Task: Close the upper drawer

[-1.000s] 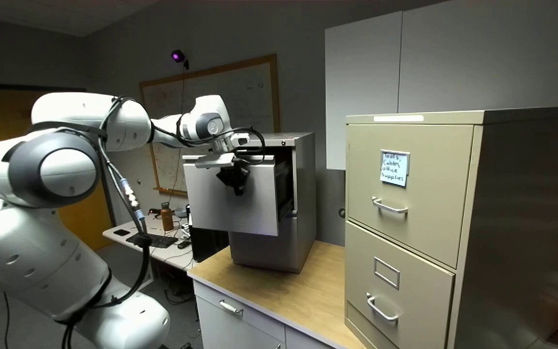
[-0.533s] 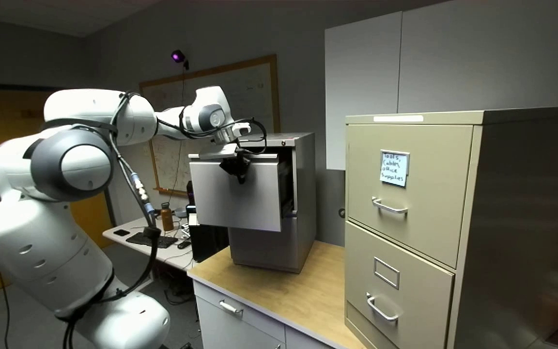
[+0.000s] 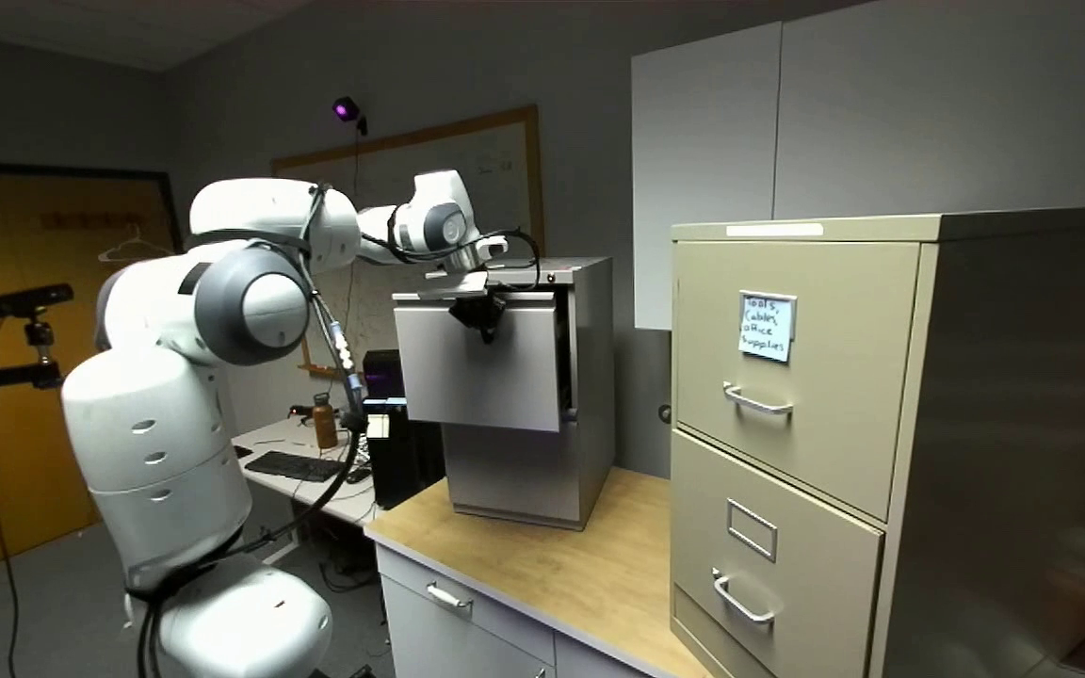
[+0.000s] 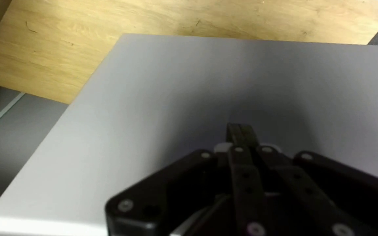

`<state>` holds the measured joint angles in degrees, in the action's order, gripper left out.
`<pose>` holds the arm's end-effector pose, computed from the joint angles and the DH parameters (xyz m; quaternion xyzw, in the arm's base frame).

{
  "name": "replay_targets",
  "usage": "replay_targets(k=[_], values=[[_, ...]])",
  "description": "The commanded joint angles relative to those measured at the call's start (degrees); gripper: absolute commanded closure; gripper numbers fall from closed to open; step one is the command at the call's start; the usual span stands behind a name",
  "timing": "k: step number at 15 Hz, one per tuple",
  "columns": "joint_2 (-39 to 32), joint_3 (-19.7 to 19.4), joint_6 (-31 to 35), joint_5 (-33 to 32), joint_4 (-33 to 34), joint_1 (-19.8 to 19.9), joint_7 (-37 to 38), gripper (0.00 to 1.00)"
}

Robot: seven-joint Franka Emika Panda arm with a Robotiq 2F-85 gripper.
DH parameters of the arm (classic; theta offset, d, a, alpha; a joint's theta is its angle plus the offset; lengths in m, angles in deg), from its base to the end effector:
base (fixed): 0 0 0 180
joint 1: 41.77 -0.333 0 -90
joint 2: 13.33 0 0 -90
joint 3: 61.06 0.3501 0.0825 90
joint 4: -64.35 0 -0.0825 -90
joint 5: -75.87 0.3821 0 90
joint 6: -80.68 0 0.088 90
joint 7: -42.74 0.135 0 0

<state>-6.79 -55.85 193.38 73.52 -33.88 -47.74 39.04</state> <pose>0.5467 0.1075 0.6668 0.9740 0.1322 0.1833 0.0133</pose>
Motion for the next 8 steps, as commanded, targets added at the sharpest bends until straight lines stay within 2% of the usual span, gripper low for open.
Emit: replay_targets(k=[1,8], values=[[-10.5,1.0,-0.1,1.6,12.9,-0.8,-2.3,1.0],[-22.0,1.8,-4.0,0.8,31.8,-1.8,-3.7,1.0]])
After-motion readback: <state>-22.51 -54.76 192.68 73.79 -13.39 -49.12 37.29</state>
